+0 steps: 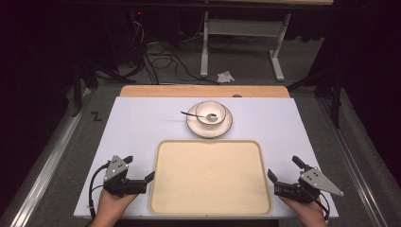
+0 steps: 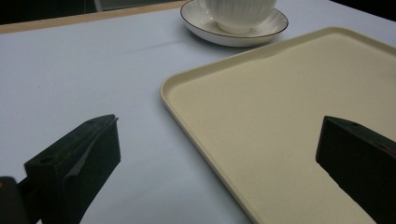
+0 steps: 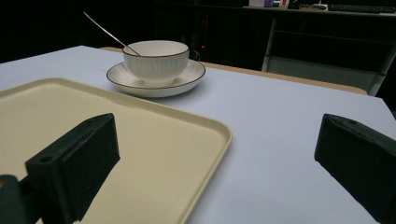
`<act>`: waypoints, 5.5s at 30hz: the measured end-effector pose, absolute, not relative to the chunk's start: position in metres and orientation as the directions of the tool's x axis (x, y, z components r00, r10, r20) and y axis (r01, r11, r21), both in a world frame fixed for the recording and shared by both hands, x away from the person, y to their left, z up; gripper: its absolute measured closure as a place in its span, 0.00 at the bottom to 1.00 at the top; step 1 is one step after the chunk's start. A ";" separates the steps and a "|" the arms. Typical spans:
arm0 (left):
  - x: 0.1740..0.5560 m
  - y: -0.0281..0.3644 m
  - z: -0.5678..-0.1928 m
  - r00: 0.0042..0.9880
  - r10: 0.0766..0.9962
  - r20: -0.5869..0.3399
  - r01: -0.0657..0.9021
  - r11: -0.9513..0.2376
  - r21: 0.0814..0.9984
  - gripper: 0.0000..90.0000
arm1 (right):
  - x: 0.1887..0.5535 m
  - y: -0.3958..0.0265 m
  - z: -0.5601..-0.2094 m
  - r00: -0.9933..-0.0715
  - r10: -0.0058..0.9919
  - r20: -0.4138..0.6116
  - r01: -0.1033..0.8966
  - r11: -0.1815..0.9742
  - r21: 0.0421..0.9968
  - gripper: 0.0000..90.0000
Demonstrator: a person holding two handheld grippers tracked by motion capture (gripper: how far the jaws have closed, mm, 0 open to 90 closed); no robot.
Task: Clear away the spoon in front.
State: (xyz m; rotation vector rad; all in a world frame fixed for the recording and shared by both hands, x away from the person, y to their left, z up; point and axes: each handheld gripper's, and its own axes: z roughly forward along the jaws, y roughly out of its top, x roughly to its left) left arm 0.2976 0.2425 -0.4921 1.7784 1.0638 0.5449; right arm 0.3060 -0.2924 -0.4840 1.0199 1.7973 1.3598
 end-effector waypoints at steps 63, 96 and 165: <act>0.385 0.188 -0.450 0.551 0.817 -0.170 0.442 -0.113 0.890 0.00 | 0.306 -0.292 -0.483 -0.494 0.869 -0.032 0.192 0.145 0.971 0.01; 0.442 0.158 -0.427 0.541 0.815 -0.206 0.481 -0.099 0.871 0.01 | 0.307 -0.291 -0.484 -0.505 0.863 -0.015 0.202 0.135 0.970 0.01; 0.498 0.150 -0.432 0.447 0.788 -0.424 0.661 0.029 0.750 1.00 | 0.312 -0.294 -0.486 -0.507 0.862 0.005 0.213 0.119 0.970 0.02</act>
